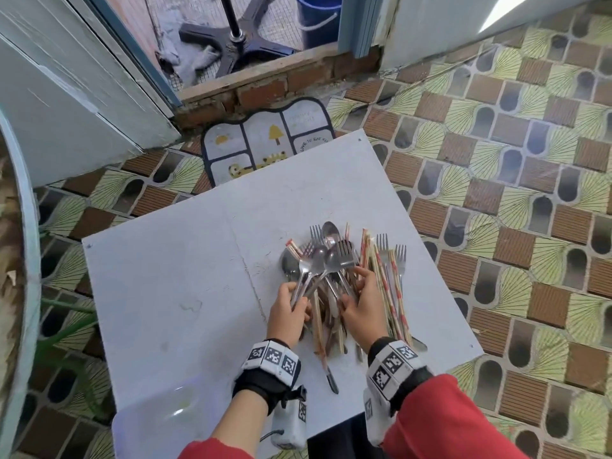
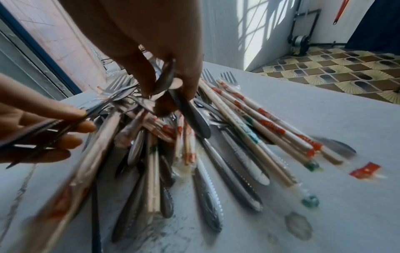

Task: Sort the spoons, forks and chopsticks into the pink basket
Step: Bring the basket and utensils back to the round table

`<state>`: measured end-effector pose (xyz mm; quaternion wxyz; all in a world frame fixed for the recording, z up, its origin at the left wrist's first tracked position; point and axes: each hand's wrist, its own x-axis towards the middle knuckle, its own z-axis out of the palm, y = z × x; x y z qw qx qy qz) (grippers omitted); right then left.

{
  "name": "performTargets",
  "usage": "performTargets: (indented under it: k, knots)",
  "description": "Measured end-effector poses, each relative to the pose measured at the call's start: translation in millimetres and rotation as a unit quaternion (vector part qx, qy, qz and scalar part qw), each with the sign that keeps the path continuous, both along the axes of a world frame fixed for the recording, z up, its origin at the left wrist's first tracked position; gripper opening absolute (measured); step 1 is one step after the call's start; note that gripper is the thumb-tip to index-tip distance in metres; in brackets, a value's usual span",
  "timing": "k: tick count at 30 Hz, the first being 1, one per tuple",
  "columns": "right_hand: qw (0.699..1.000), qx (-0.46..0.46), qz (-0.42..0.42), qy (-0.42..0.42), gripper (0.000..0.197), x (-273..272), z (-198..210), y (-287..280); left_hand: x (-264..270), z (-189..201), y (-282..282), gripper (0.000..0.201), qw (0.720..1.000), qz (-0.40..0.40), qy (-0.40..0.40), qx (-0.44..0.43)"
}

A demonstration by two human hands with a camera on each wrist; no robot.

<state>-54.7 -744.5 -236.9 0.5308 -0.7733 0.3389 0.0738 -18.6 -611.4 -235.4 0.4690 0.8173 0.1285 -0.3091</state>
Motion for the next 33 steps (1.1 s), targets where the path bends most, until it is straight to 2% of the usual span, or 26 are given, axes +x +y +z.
performTargets:
  k: [1,3,8,11,14,17,20,24,25,29,33]
  knots:
    - [1.0,0.008,-0.003,-0.003,0.05,-2,1,-1,1,1,-1,0.02,1.0,0.003,0.015,-0.004]
    - [1.0,0.014,-0.007,-0.001,0.053,-5,2,-3,1,1,-5,0.02,1.0,-0.007,0.026,0.008]
    - [0.999,0.025,-0.03,0.003,0.068,-13,0,-8,1,4,-7,0.021,0.998,-0.046,-0.028,0.042]
    - [1.0,0.015,-0.007,-0.012,0.076,-18,4,-12,-2,4,-6,0.021,0.999,-0.007,-0.031,0.024]
    - [1.0,0.024,0.012,-0.013,0.08,-22,9,-19,-6,4,-4,0.012,0.999,0.026,-0.028,0.007]
    - [0.999,0.042,-0.002,0.012,0.074,-29,8,-27,-10,4,-5,0.019,1.0,0.024,-0.015,0.001]
    - [1.0,0.013,-0.005,0.027,0.067,-37,6,-34,-14,2,-12,0.03,0.999,0.016,0.0,0.028]
    - [0.998,-0.028,-0.042,0.043,0.024,-44,6,-48,-15,5,-27,0.016,0.998,0.025,-0.005,0.065]
    - [0.996,-0.051,-0.047,0.058,0.023,-45,3,-53,-13,6,-32,0.014,0.997,0.024,-0.015,0.074]
    - [0.985,-0.124,-0.058,0.104,0.042,-44,-9,-70,-5,4,-53,0.027,0.994,0.002,-0.029,0.104]
    - [0.972,-0.168,0.018,0.164,0.049,-39,-23,-72,-3,-7,-70,0.039,0.989,-0.054,-0.043,0.13]
